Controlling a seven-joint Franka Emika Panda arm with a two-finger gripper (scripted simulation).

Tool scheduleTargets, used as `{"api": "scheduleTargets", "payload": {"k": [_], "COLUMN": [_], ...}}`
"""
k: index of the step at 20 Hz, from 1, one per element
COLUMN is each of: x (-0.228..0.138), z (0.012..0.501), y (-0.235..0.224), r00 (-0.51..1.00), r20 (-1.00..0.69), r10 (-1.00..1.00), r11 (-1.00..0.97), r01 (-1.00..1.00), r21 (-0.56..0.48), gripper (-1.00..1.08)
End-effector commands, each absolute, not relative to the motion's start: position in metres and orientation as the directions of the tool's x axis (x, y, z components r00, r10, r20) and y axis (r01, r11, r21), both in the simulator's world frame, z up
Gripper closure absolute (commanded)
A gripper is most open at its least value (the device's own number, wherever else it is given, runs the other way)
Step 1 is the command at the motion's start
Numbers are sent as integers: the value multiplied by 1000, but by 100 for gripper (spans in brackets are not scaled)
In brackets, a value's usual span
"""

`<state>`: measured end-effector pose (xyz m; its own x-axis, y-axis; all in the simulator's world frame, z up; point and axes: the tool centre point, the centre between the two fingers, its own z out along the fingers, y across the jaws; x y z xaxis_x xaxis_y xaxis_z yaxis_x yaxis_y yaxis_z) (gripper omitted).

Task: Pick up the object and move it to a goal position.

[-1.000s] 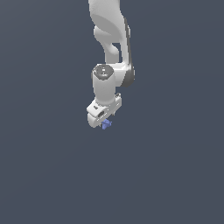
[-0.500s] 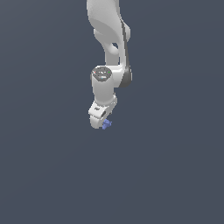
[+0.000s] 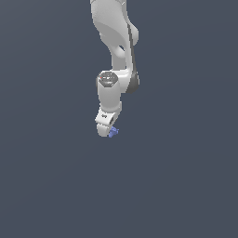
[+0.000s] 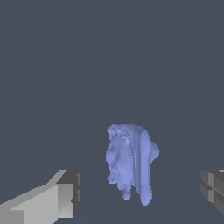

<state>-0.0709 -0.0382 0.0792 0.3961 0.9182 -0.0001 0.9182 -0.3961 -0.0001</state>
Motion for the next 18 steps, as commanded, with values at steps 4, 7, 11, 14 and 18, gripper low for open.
{"api": "scheduleTargets", "payload": {"k": [4,7,11,14,18], "x": [-71,-72,-72,-73,-72], "z": [78,73,58,43,31], "y": [-38,-38,-38,-38,-38], "r00": [389,389,387,386,385], "r20": [0,0,0,0,0], "r10": [921,921,922,923,923], "r11": [-389,-389,-387,-386,-385], "r01": [921,921,922,923,923], "r21": [0,0,0,0,0], "gripper": [-92,-92,-92,-92,-92]}}
